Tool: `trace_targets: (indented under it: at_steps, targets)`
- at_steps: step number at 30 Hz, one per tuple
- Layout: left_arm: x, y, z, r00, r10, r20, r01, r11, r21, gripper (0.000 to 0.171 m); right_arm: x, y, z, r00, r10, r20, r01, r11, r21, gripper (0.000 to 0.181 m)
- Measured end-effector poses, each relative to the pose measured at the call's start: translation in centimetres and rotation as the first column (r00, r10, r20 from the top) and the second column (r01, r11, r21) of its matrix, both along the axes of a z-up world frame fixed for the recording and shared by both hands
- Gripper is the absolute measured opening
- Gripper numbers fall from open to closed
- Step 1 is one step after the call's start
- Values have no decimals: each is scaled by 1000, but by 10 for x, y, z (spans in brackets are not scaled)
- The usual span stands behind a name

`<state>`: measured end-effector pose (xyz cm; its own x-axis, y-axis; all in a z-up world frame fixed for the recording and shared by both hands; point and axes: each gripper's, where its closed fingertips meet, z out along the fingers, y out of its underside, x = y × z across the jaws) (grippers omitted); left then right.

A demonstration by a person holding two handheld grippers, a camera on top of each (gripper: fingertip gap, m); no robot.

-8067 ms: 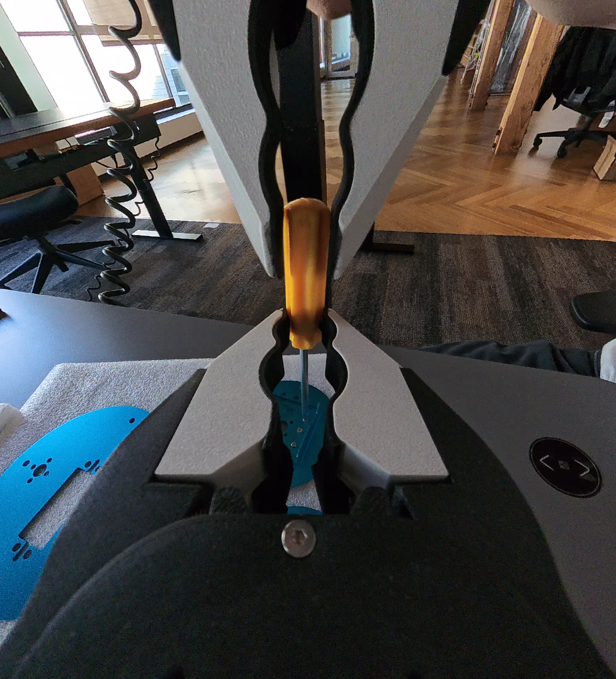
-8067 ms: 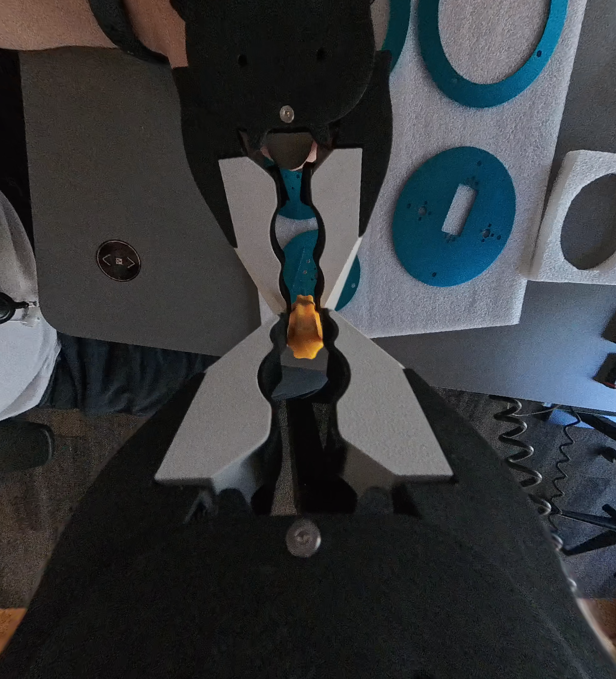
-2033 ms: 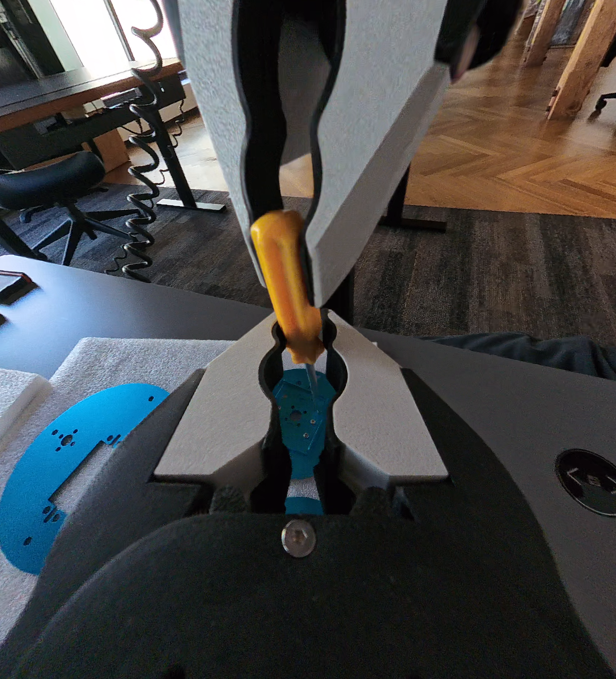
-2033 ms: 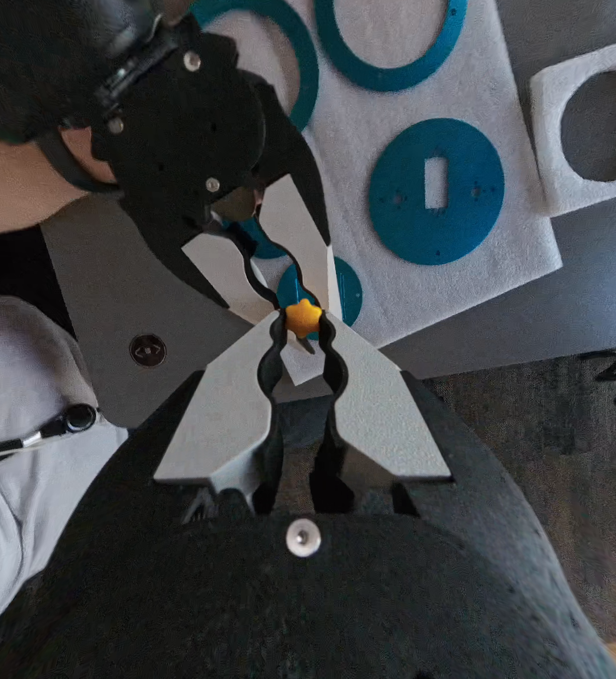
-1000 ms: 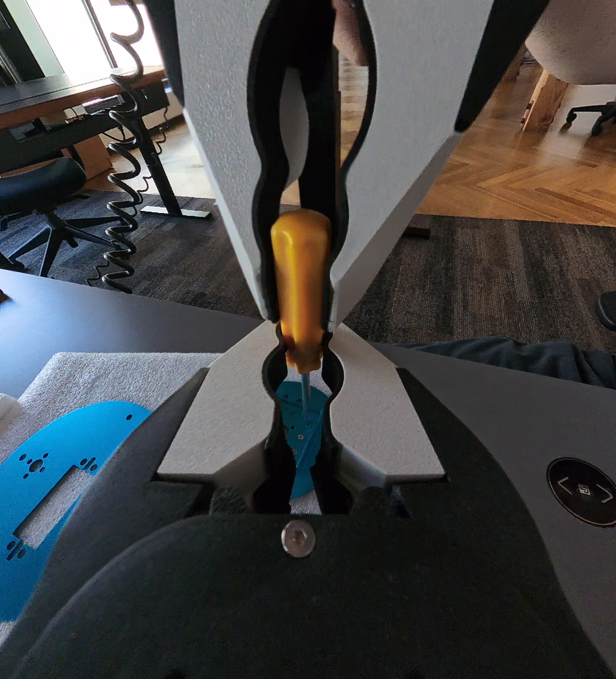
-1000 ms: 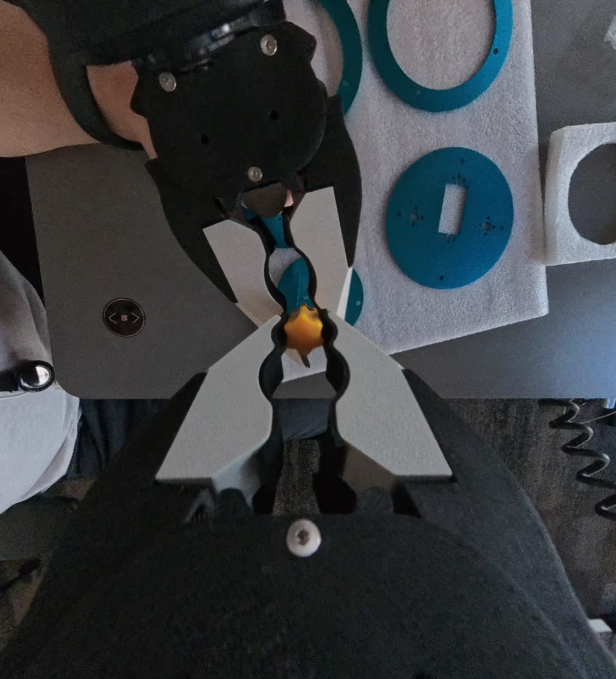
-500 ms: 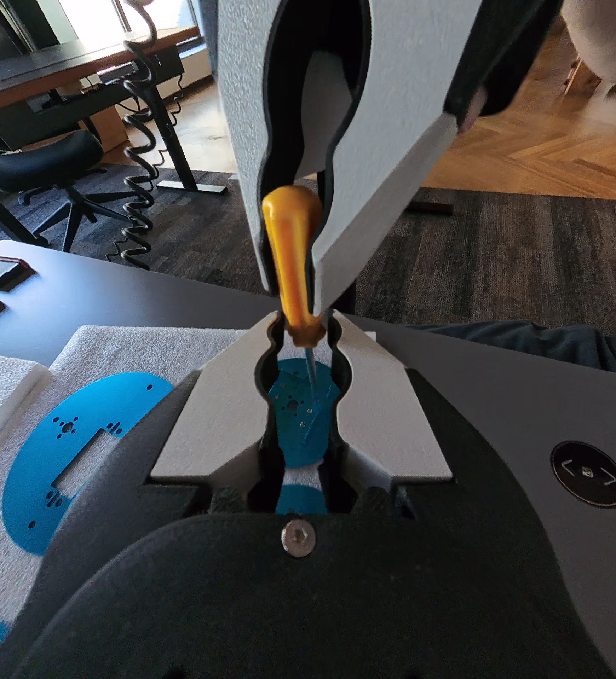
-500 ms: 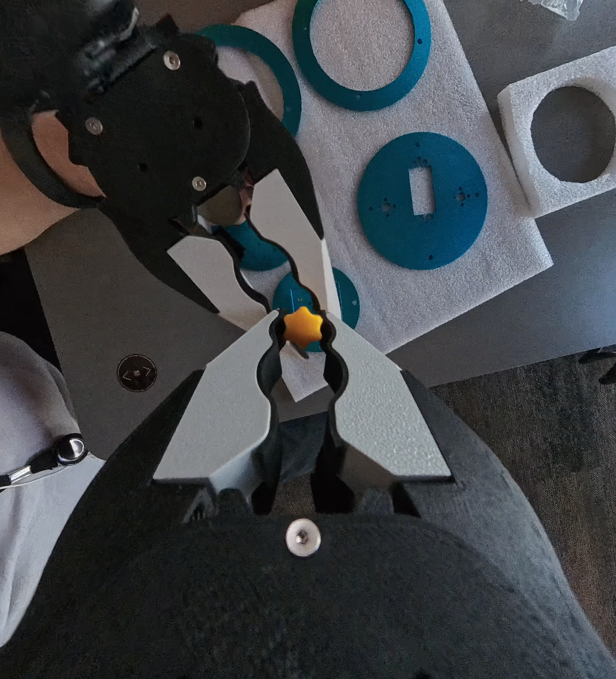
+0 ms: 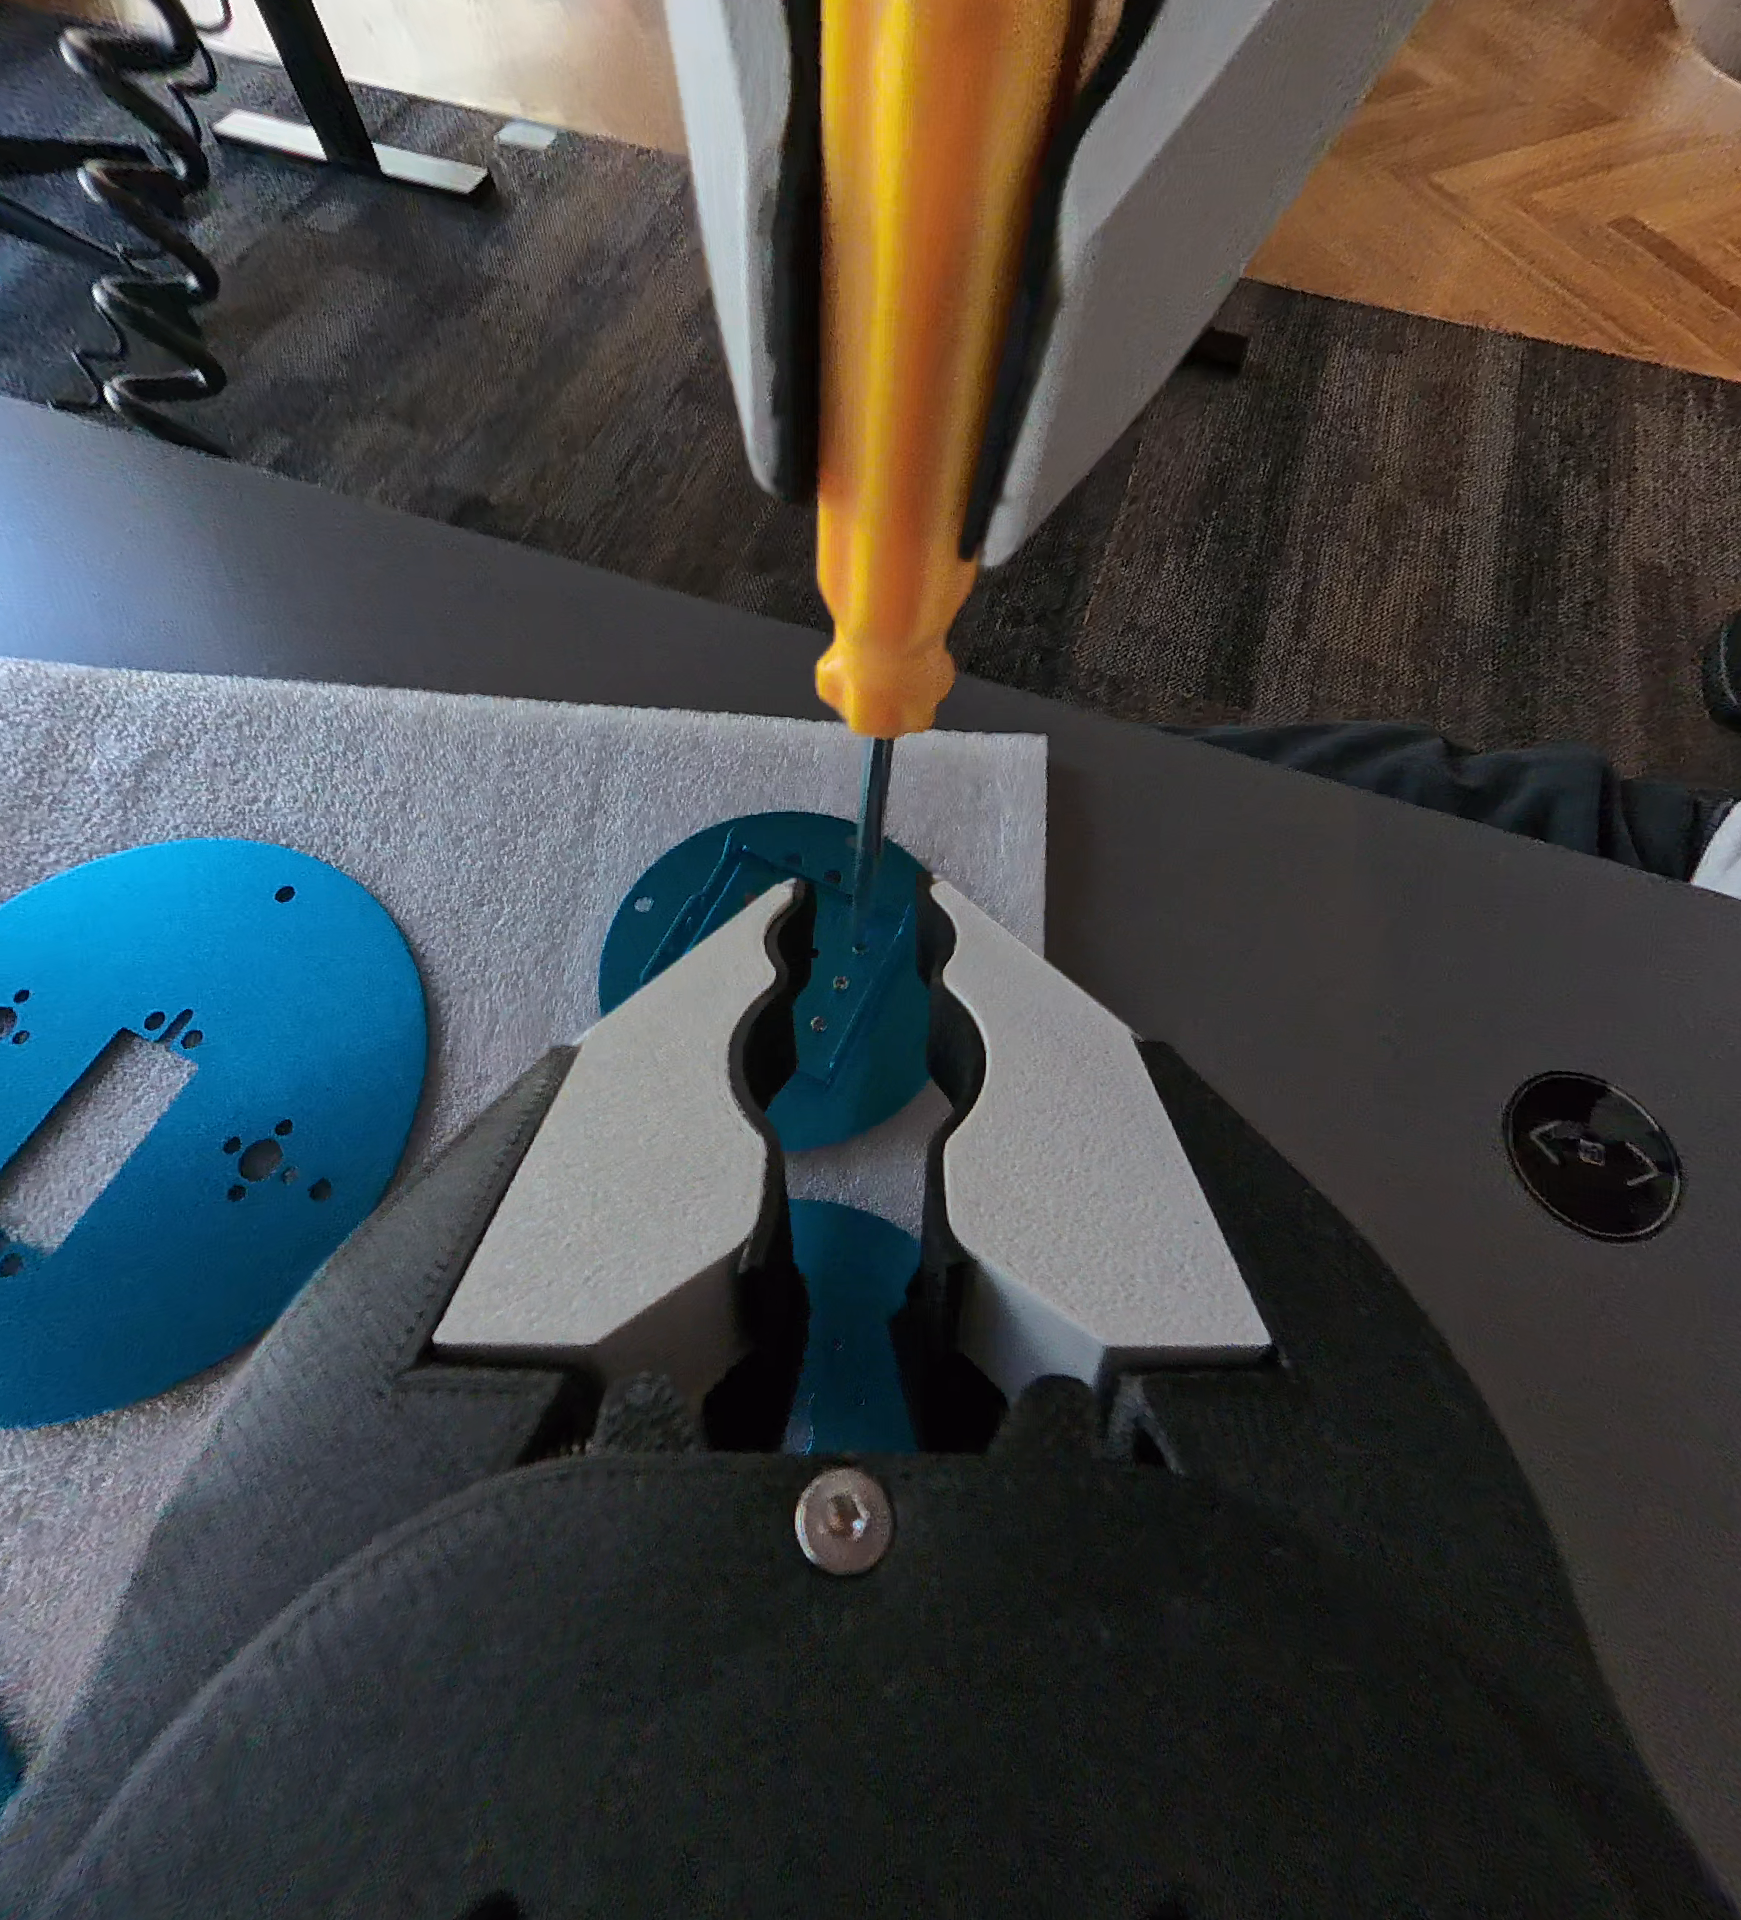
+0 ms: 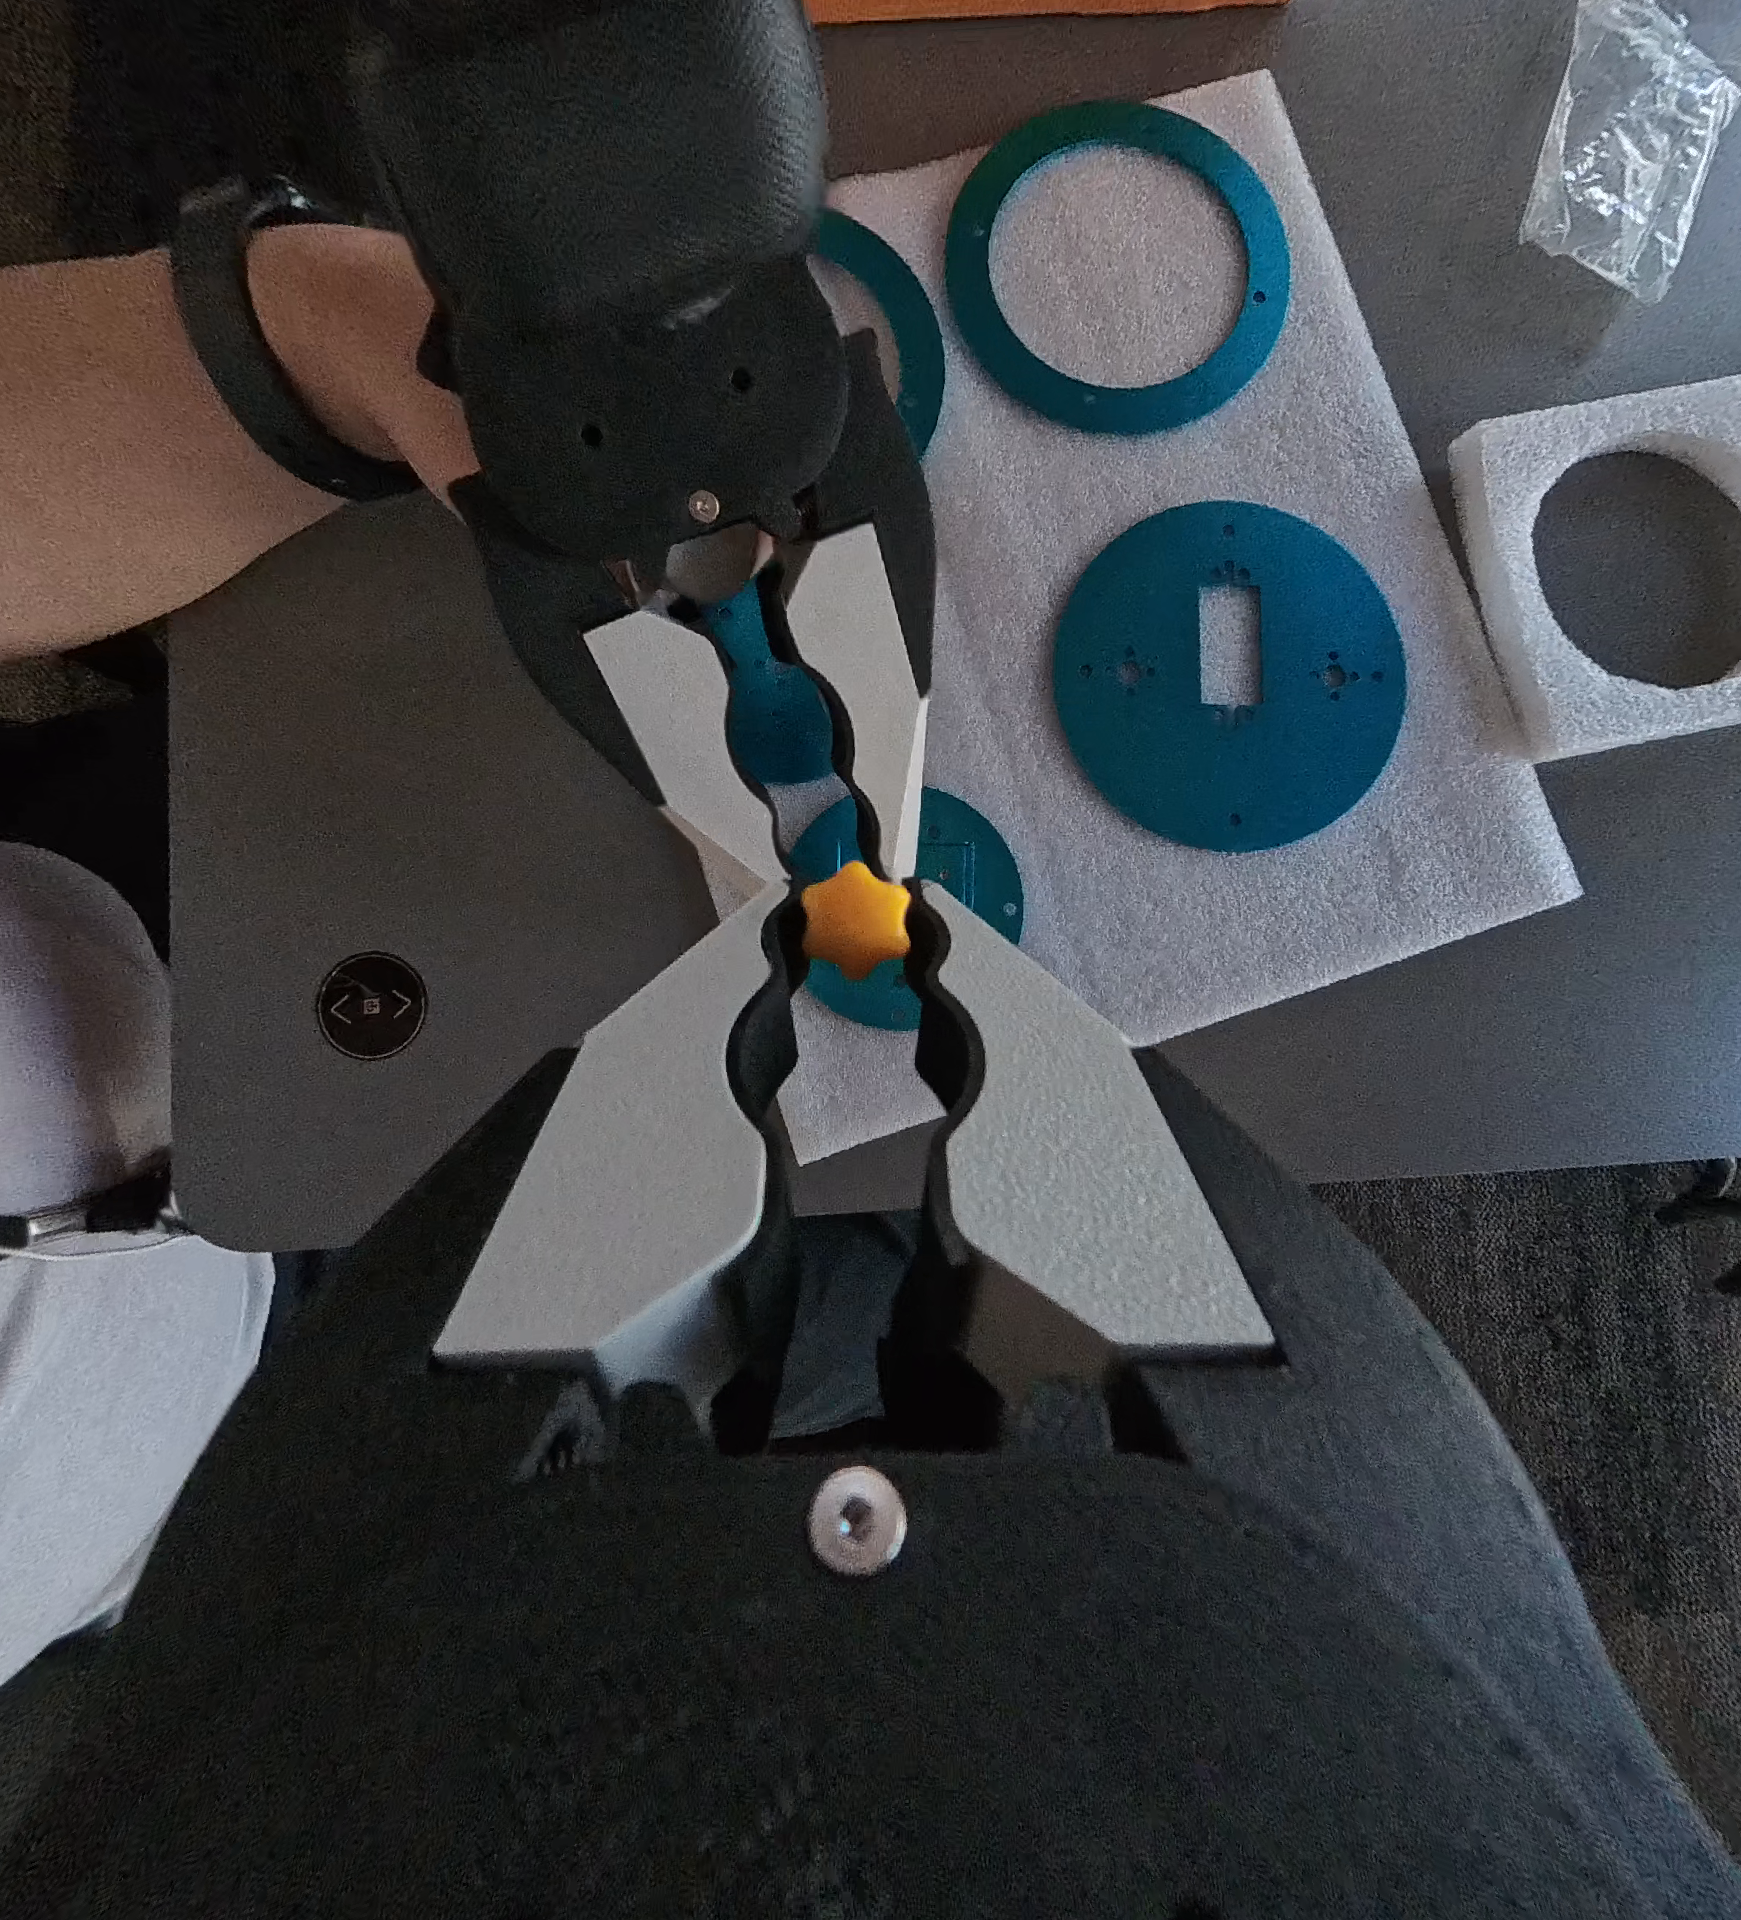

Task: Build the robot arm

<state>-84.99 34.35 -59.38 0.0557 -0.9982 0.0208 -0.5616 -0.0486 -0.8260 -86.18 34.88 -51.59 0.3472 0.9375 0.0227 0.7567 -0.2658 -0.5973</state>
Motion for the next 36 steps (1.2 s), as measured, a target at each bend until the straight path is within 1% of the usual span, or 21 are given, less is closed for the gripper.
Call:
trace_targets:
  at_steps: [3, 5, 11, 17, 20, 25, 27, 29, 31, 32, 36]
  targets:
    - [-4, 0, -15, 997, -4, -73, 2, 1000, -18, 18, -1, 1, 1, 1000, 25, -10, -25, 1000, 0, 17]
    - [-5, 3, -24, 993, 10, -114, -10, 1000, -7, 19, -2, 1, 1, 999, 44, -15, -44, 999, 1, 17]
    - [-5, 3, -24, 995, 13, -95, -18, 999, -47, 18, 0, 1, 1, 996, 86, -23, -87, 996, -4, 17]
    - [-5, 3, -25, 995, 14, -99, -16, 1000, -15, 18, 3, 3, 1, 995, 99, -31, -100, 995, -12, 18]
    - [-5, 3, -25, 995, 15, -102, -15, 1000, 0, 18, 1, 7, 15, 992, 90, -92, -88, 996, 18, 17]
    - [-6, 0, -22, 996, 4, -88, -6, 1000, -22, 19, 8, 9, 32, 990, 83, -116, -80, 996, 25, 18]
    - [-6, -1, -12, 999, 5, -39, -7, 998, -60, 28, 8, 7, 33, 987, 84, -134, -85, 996, -2, 17]
    - [-8, 4, 13, 996, 40, 74, -34, 996, -82, 32, 4, 6, 32, 985, 88, -151, -91, 996, -16, 17]
    - [-15, 10, 39, 978, 74, 195, -57, 994, -92, 31, 0, 7, 28, 984, 94, -154, -99, 995, -22, 17]
    - [-19, 14, 48, 967, 91, 237, -73, 994, -85, 29, -3, 7, 26, 984, 100, -150, -105, 994, -26, 17]
    - [-19, 17, 63, 946, 98, 310, -90, 995, -41, 28, -10, 9, 12, 988, 122, -97, -126, 991, -37, 17]
